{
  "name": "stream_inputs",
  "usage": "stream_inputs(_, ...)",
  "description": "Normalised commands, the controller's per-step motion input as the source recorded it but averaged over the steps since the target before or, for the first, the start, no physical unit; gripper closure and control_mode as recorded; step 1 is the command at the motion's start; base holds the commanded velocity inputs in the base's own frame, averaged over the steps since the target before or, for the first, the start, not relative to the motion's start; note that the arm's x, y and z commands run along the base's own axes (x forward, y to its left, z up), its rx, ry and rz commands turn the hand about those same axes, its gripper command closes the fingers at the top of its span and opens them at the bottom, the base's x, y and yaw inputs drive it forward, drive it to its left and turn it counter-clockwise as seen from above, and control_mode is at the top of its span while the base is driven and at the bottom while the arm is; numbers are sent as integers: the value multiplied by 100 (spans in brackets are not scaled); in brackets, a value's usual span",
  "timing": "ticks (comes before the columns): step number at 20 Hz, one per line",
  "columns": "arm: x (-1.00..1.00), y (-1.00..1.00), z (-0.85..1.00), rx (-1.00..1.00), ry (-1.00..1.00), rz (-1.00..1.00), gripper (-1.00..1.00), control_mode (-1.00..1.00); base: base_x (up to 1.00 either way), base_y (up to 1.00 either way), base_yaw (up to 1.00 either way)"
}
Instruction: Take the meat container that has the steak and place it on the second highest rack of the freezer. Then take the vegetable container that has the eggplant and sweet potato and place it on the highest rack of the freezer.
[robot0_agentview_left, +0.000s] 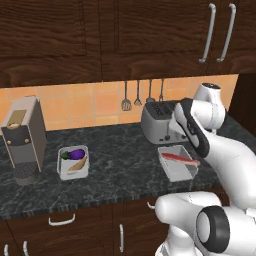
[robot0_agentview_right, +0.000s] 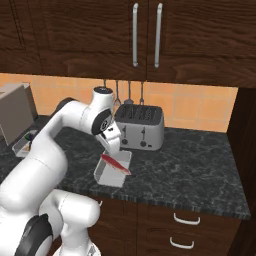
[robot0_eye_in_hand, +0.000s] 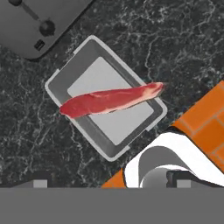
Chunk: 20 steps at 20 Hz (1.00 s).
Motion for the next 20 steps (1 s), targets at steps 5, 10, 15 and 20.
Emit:
stream_inputs(5, 9, -13, -76, 0, 12, -11, -100, -100, 0, 0, 0)
stream_inputs(10, 3, -4, -82, -1, 9, -8, -100, -100, 0, 0, 0)
stream_inputs(15, 11, -4, -68, 0, 2, -2, -100, -100, 0, 0, 0)
stream_inputs(20, 7, -11, -52, 0, 0, -2, -100, -100, 0, 0, 0)
